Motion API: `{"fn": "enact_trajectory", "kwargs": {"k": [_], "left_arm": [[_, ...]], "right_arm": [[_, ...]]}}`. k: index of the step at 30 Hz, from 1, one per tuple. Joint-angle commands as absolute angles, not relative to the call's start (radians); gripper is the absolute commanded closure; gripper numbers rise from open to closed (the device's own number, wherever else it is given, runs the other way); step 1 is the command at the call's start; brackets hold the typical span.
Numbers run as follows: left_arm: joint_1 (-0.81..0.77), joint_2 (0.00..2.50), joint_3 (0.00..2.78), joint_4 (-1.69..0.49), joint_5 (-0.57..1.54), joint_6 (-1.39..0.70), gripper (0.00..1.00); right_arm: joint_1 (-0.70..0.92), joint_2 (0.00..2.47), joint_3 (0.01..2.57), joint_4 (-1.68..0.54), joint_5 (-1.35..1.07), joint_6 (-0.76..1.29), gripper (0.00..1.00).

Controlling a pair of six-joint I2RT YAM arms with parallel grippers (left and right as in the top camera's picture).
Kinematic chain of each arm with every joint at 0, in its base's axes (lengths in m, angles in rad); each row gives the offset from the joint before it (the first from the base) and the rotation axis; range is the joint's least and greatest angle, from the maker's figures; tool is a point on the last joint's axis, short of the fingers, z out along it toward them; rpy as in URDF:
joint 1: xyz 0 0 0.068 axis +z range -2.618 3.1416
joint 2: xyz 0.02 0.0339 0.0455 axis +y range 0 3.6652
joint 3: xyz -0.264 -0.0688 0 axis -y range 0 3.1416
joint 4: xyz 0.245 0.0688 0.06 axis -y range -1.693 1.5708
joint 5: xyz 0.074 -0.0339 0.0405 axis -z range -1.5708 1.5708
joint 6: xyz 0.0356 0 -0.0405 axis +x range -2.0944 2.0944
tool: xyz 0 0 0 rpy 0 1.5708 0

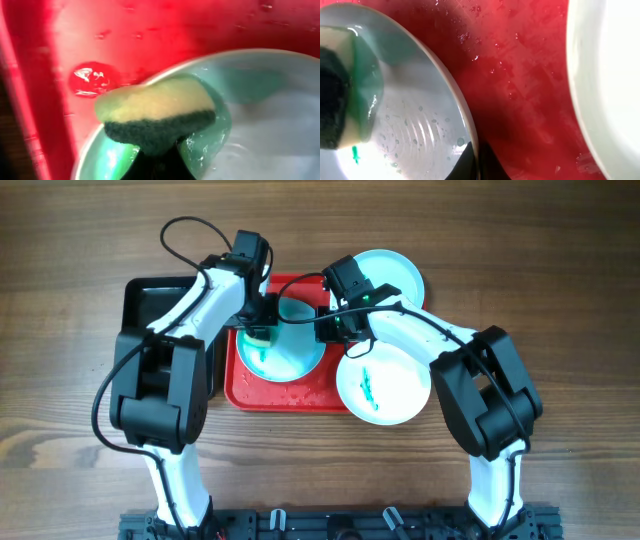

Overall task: Clean dirty plates on tray and stack at the side
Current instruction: 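Scrub the left plate with the sponge while the right gripper holds it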

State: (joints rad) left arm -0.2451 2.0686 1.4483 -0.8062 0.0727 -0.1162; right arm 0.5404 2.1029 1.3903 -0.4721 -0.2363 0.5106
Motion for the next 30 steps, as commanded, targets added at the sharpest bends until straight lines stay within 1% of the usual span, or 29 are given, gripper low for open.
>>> {"fn": "enact_trajectory", "kwargs": {"k": [1,2,4,5,11,13,15,20,23,25,27,30], "left_arm": [[-0.282,2.141,1.412,-0.818,0.557,0.059,0.96],[-0.276,2.138,1.414,-0.83,0.616,0.093,0.96],[-0.259,2.135,1.414,-0.853,0.584,0.093,0.96],[-0.246,2.135,1.414,-0.873,0.524,0.076,0.96],[-0.181,2.088,1.416,-0.979,-0.035,-0.208,0.96],[-0.186,2.065,1.416,-0.979,-0.135,-0.253,0.96],[-0.197,2.055,1.416,-0.954,-0.164,-0.255,0.96],[-0.262,2.055,1.416,-0.793,-0.144,-0.245,0.96],[-0.3,2.055,1.416,-0.692,-0.009,-0.237,0.96],[-0.318,2.055,1.416,-0.644,0.146,-0.171,0.96],[-0.333,2.055,1.416,-0.639,0.271,-0.152,0.96],[-0.33,2.055,1.416,-0.715,0.302,-0.152,0.96]], "right_arm": [[0.537,2.094,1.39,-0.48,-0.18,0.498,0.96],[0.537,2.094,1.39,-0.48,-0.18,0.499,0.96],[0.537,2.094,1.39,-0.479,-0.18,0.5,0.96],[0.537,2.094,1.39,-0.479,-0.18,0.5,0.96],[0.537,2.094,1.39,-0.479,-0.18,0.5,0.96],[0.537,2.094,1.39,-0.473,-0.18,0.501,0.96],[0.537,2.094,1.39,-0.471,-0.18,0.502,0.96],[0.537,2.094,1.39,-0.472,-0.18,0.504,0.96],[0.537,2.094,1.39,-0.472,-0.18,0.504,0.96],[0.537,2.094,1.39,-0.472,-0.18,0.504,0.96],[0.537,2.094,1.39,-0.47,-0.18,0.5,0.96],[0.537,2.094,1.39,-0.47,-0.183,0.5,0.96]]}}
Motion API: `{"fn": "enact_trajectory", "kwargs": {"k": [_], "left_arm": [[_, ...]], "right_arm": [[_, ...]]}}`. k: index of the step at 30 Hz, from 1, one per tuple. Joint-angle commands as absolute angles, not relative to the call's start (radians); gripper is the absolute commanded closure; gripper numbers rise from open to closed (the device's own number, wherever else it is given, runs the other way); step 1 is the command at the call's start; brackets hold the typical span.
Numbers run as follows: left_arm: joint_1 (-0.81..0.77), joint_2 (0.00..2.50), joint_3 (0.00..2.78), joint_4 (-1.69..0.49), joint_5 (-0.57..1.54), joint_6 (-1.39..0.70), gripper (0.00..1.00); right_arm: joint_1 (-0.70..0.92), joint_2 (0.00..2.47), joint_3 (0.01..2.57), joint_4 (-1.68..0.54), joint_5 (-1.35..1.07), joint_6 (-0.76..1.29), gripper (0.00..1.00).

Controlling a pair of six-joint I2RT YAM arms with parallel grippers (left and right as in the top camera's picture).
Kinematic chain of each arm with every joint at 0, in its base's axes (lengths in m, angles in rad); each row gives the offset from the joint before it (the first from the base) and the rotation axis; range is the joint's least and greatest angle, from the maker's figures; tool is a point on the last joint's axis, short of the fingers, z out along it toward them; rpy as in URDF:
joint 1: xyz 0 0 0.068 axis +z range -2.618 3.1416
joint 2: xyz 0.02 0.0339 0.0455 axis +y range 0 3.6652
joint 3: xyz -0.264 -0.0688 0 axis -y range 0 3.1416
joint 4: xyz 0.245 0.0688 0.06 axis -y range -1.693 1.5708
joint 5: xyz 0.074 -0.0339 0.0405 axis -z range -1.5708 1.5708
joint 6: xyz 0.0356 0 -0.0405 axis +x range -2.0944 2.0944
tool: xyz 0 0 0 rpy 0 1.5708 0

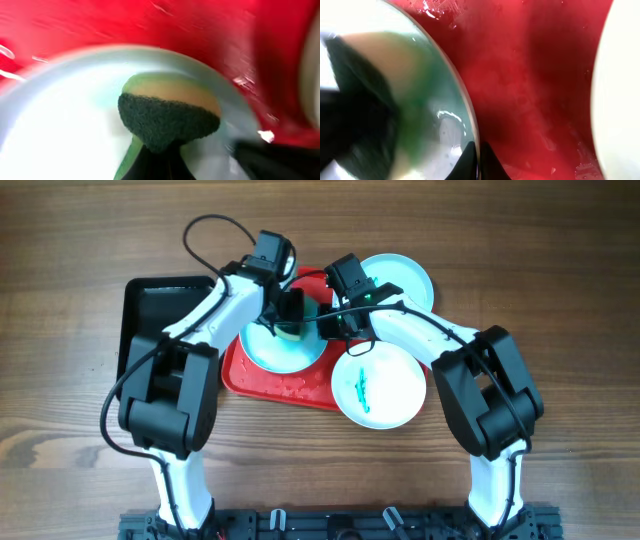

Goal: Clean dirty plates on tray and stack at the side

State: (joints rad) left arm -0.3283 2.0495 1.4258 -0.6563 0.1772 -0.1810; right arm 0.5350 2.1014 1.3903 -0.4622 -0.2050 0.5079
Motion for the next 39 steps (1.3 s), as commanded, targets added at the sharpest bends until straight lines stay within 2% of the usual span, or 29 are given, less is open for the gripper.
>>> {"fn": "enact_trajectory", "kwargs": {"k": [1,5,8,12,15,18,21,24,28,31,34,36,39], "left_arm": [[-0.323,2.055,1.416,-0.753,0.284,-0.153,0.96],[-0.298,2.055,1.416,-0.804,0.09,-0.153,0.96],[-0.296,2.055,1.416,-0.74,-0.122,-0.155,0.96],[-0.296,2.055,1.416,-0.641,-0.387,-0.28,0.96],[-0.298,2.055,1.416,-0.649,-0.291,-0.299,0.96],[-0.299,2.055,1.416,-0.701,-0.053,-0.291,0.96],[-0.299,2.055,1.416,-0.78,0.294,-0.148,0.96],[-0.299,2.055,1.416,-0.846,0.462,-0.041,0.96],[-0.266,2.054,1.439,-0.851,0.415,-0.038,0.96],[-0.198,2.051,1.55,-0.89,0.25,-0.119,0.96],[-0.138,2.043,1.699,-0.995,0.134,-0.143,0.96],[-0.072,2.03,1.861,-1.147,0.064,-0.143,0.96],[-0.02,2.017,1.885,-1.251,0.052,-0.175,0.96]], "right_arm": [[0.537,2.094,1.39,-0.47,-0.184,0.5,0.96],[0.537,2.094,1.39,-0.469,-0.188,0.501,0.96],[0.537,2.094,1.39,-0.469,-0.188,0.5,0.96],[0.537,2.094,1.39,-0.468,-0.192,0.5,0.96],[0.537,2.094,1.39,-0.466,-0.192,0.5,0.96],[0.537,2.094,1.39,-0.466,-0.197,0.5,0.96],[0.537,2.094,1.39,-0.465,-0.207,0.5,0.96],[0.537,2.094,1.39,-0.465,-0.211,0.5,0.96],[0.537,2.094,1.39,-0.466,-0.219,0.5,0.96],[0.537,2.094,1.39,-0.467,-0.219,0.5,0.96],[0.537,2.094,1.39,-0.468,-0.219,0.5,0.96],[0.537,2.094,1.39,-0.468,-0.219,0.5,0.96],[0.537,2.094,1.39,-0.468,-0.219,0.501,0.96]]}}
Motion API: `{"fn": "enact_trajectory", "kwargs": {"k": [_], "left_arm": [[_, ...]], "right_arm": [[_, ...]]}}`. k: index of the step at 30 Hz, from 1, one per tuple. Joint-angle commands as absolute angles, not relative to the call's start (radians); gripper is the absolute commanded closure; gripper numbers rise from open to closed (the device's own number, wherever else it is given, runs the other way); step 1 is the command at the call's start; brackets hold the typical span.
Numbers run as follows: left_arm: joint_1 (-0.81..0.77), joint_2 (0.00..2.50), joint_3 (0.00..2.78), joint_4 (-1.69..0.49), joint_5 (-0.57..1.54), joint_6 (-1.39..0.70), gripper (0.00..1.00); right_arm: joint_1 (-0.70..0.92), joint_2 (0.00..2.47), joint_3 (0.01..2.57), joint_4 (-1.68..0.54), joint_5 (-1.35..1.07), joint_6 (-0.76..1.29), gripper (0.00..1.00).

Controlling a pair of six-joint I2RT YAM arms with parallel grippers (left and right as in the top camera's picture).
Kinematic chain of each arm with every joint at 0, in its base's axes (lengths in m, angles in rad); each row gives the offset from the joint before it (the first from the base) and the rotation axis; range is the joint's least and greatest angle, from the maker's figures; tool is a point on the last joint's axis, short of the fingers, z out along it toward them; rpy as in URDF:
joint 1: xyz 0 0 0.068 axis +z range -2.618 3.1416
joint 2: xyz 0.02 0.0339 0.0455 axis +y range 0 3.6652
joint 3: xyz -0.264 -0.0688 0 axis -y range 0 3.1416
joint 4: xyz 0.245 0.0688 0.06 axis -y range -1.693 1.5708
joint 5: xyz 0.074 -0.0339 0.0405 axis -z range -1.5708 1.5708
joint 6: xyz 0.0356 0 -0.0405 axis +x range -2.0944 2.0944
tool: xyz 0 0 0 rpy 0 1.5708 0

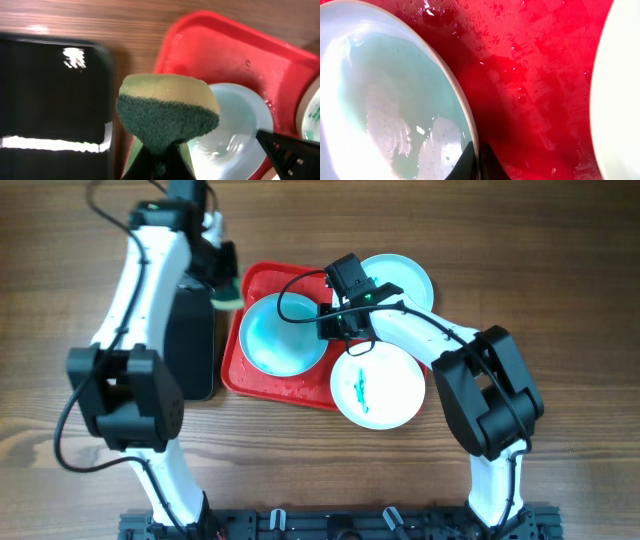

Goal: Clean dirty plates on tray and stack at the side

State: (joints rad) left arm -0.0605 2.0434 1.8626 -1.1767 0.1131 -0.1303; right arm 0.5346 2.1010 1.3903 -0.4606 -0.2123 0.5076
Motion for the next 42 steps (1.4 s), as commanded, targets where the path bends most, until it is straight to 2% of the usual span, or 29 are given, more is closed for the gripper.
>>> {"fn": "enact_trajectory", "kwargs": {"k": [1,3,7,9,10,11,12,19,25,30,34,39,42], "left_arm": [[-0.001,2.02,1.882,-1.285,0.023,-0.204,0.96],[0.028,2.028,1.881,-1.337,-0.064,-0.25,0.96],[0.096,2.029,1.881,-1.356,-0.11,-0.278,0.96],[0.115,2.03,1.879,-1.355,-0.11,-0.278,0.96],[0.117,2.03,1.877,-1.355,-0.11,-0.278,0.96],[0.117,2.031,1.876,-1.355,-0.11,-0.278,0.96],[0.116,2.031,1.871,-1.354,-0.11,-0.278,0.96],[0.116,2.032,1.807,-1.34,-0.094,-0.278,0.96],[0.116,2.033,1.793,-1.335,-0.049,-0.278,0.96],[0.116,2.033,1.793,-1.336,-0.049,-0.278,0.96],[0.116,2.033,1.793,-1.336,-0.049,-0.278,0.96],[0.116,2.033,1.793,-1.336,-0.049,-0.278,0.96],[0.116,2.033,1.793,-1.336,-0.049,-0.278,0.96]], "right_arm": [[0.537,2.094,1.39,-0.47,-0.236,0.518,0.96],[0.538,2.094,1.388,-0.487,-0.272,0.576,0.95],[0.563,2.098,1.359,-0.53,-0.263,0.707,0.75],[0.566,2.098,1.346,-0.53,-0.263,0.752,0.75],[0.566,2.099,1.346,-0.53,-0.262,0.752,0.79],[0.566,2.099,1.346,-0.53,-0.261,0.752,0.89],[0.565,2.099,1.346,-0.53,-0.258,0.751,0.96],[0.554,2.045,1.402,-0.579,-0.202,0.592,0.96],[0.57,1.879,1.423,-0.643,0.049,0.461,0.96],[0.622,1.841,1.431,-0.645,0.271,0.388,0.96],[0.719,1.841,1.465,-0.645,0.587,0.364,0.96],[0.9,1.842,1.467,-0.605,1.123,0.313,0.96],[0.963,1.842,1.467,-0.584,1.236,0.287,0.96]]}}
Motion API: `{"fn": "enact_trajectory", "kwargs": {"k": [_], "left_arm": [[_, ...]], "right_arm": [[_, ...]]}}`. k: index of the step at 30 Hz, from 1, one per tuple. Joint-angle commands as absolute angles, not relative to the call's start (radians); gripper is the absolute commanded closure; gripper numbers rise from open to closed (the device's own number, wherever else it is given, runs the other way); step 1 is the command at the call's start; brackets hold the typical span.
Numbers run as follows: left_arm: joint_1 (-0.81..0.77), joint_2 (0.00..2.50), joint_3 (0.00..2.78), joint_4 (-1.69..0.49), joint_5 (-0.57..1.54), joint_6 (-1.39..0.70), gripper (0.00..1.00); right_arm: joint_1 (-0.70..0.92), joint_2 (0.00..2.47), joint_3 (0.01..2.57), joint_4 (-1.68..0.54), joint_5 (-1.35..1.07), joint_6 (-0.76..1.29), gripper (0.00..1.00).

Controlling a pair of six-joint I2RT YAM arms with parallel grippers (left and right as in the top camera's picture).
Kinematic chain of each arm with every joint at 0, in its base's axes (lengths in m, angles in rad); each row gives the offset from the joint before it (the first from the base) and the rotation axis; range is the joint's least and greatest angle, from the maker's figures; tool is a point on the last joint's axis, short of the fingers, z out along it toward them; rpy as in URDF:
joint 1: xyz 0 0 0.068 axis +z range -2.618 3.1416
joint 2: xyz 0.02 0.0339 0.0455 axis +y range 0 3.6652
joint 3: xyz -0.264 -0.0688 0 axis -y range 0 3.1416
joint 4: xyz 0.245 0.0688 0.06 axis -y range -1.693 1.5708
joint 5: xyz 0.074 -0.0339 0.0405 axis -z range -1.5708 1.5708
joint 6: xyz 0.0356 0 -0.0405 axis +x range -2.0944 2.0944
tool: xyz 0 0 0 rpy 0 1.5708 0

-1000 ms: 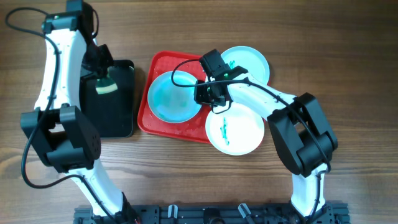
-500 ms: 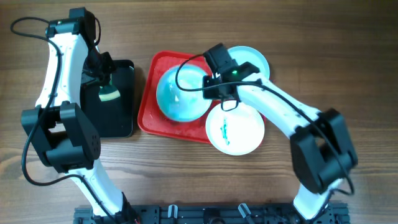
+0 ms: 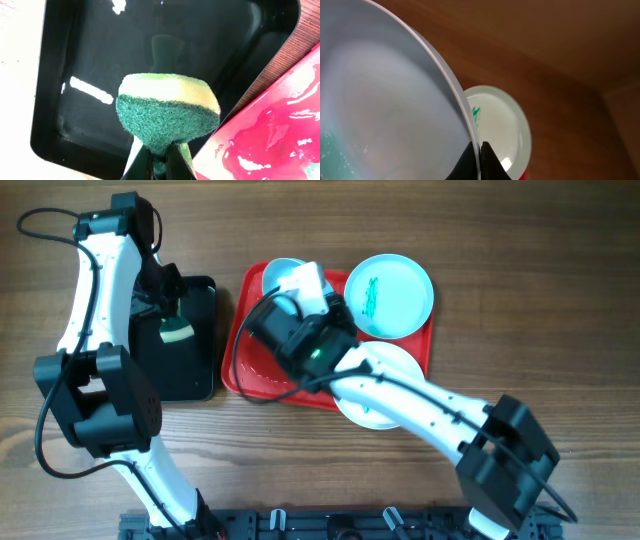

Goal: Clean dirty plates on tray and stack at the side

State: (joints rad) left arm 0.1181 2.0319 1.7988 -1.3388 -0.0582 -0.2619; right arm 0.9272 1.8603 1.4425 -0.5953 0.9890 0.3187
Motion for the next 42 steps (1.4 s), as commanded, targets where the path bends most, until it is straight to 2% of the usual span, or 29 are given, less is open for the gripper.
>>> {"fn": "enact_trajectory", "kwargs": {"k": [1,4,5,8,13,16,21,25,26,29,30,32,33,36,42], "left_arm": [[0.116,2.033,1.793,-1.336,-0.049,-0.278,0.96],[0.116,2.033,1.793,-1.336,-0.049,-0.278,0.96],[0.116,2.033,1.793,-1.336,-0.049,-0.278,0.96],[0.116,2.033,1.793,-1.336,-0.049,-0.278,0.96],[0.116,2.033,1.793,-1.336,-0.049,-0.278,0.96],[0.116,2.033,1.793,-1.335,-0.049,-0.278,0.96],[0.116,2.033,1.793,-1.335,-0.049,-0.277,0.96],[0.116,2.033,1.793,-1.336,-0.049,-0.277,0.96],[0.116,2.033,1.793,-1.336,-0.049,-0.277,0.96],[0.116,2.033,1.793,-1.336,-0.049,-0.277,0.96],[0.116,2.033,1.793,-1.336,-0.049,-0.278,0.96],[0.116,2.033,1.793,-1.335,-0.049,-0.278,0.96],[0.116,2.033,1.793,-1.336,-0.049,-0.277,0.96],[0.116,2.033,1.793,-1.336,-0.049,-0.277,0.96],[0.116,2.033,1.793,-1.336,-0.049,-0.277,0.96]], "right_arm": [[0.983,1.842,1.467,-0.583,1.276,0.288,0.96],[1.011,1.842,1.467,-0.527,1.457,0.25,0.96],[1.019,1.842,1.467,-0.443,1.515,0.14,0.96],[1.025,1.842,1.467,-0.333,1.515,0.007,0.96],[1.025,1.842,1.465,-0.312,1.485,-0.007,0.96],[1.024,1.842,1.465,-0.395,1.322,0.033,0.96],[0.971,1.793,1.465,-0.699,0.84,0.385,0.96],[0.766,1.631,1.465,-0.763,0.349,0.445,0.96],[0.664,1.575,1.465,-0.793,0.214,0.446,0.96],[0.433,1.49,1.465,-0.886,0.006,0.445,0.96],[0.3,1.462,1.465,-0.941,-0.052,0.442,0.96],[0.136,1.449,1.464,-1.001,-0.097,0.417,0.96],[0.004,1.449,1.463,-1.052,-0.099,0.402,0.96],[-0.225,1.449,1.388,-1.048,-0.098,0.385,0.96],[-0.421,1.451,1.074,-0.81,-0.098,0.418,0.96]]}}
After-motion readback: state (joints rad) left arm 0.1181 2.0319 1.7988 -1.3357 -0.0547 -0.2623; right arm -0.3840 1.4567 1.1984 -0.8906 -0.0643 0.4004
